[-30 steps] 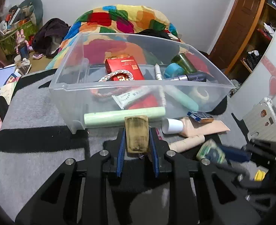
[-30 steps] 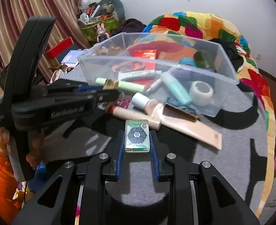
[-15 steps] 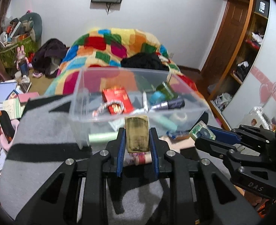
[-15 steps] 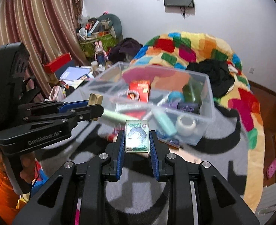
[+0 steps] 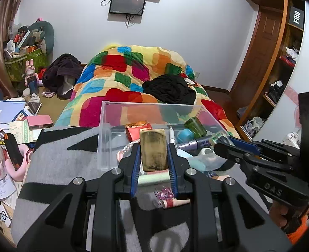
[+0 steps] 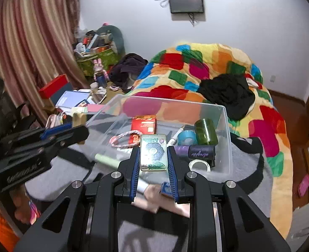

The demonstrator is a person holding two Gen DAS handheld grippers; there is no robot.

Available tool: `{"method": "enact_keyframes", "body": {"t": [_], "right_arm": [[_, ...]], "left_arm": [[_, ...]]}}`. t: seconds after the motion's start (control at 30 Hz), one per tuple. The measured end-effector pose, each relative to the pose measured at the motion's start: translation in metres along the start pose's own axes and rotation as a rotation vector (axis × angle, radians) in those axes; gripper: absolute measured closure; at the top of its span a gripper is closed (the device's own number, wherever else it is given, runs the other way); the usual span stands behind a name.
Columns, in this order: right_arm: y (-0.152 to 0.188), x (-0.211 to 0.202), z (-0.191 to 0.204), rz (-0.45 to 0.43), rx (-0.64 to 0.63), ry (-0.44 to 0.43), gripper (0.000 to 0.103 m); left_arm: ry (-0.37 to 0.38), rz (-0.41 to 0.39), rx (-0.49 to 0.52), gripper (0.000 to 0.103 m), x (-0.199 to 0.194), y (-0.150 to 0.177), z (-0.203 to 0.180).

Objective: Organize objects
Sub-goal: 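Drop the gold lighter and green tin into the clear box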

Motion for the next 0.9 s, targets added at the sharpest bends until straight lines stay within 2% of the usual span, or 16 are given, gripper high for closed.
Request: {"method": "enact_keyframes", "body": {"t": [0.27, 0.67, 0.9], "right_arm": [[-0.005, 0.037, -0.014, 0.058, 0.102, -0.012, 0.081], [0.000, 0.069, -0.011, 0.120, 0.069, 0.006, 0.081], [0.002, 0.064, -0.006, 0.129, 0.045, -0.017, 0.078]], "left_arm": [[-0.006, 0.030, -0.003, 0.079, 0.024, -0.002, 0.004], [-0.004, 0.080, 0.000, 0.079, 0.050, 0.006, 0.007], [0.008, 0.076, 0.006, 0.078, 0.048, 0.004, 0.004]]}}
Point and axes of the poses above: each gripper's, at about its wrist camera, not at the fingertips, and x roughly the way its jaws point, z to its left, y to its underside, the point moved 10 cm from there along x, roughly the way its jaws point, and after that the axes turned 3 degrees about x, right-handed, at the moved point
